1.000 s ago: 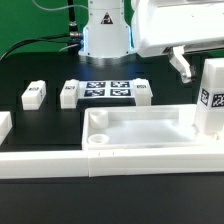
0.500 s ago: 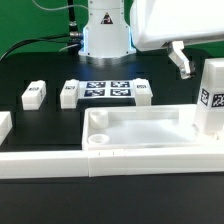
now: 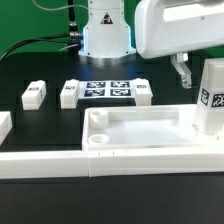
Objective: Assemble desk
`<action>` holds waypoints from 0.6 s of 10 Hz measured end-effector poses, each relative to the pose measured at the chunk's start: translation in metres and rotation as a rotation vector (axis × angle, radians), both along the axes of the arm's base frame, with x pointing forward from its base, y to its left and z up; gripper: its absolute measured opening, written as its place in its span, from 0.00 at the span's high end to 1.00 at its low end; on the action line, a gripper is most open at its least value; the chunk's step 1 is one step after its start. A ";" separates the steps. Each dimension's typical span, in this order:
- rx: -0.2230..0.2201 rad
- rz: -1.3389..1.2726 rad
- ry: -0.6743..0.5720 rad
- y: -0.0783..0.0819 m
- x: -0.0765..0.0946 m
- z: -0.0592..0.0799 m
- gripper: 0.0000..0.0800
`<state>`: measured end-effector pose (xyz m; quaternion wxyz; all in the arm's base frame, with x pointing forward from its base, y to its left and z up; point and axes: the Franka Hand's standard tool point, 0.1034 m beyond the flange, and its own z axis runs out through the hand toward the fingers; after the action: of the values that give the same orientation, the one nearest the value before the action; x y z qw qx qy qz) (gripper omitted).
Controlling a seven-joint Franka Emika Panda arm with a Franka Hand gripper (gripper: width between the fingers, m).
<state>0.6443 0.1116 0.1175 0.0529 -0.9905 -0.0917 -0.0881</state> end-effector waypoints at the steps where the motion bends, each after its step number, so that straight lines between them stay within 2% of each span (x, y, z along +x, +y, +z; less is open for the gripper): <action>1: -0.002 0.004 0.040 0.000 0.000 0.000 0.19; 2: -0.009 0.010 0.117 -0.002 -0.007 -0.002 0.19; 3: -0.006 0.002 0.117 -0.001 -0.004 0.000 0.19; 5: -0.005 -0.006 0.116 -0.001 -0.004 -0.001 0.51; 6: -0.004 -0.035 0.119 -0.002 -0.004 -0.001 0.64</action>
Offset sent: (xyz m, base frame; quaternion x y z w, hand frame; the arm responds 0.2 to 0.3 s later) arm 0.0000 0.0000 0.0000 0.0000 0.0000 0.0650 0.9979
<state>0.6401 0.1093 0.1164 0.0548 -0.9955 -0.0711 -0.0297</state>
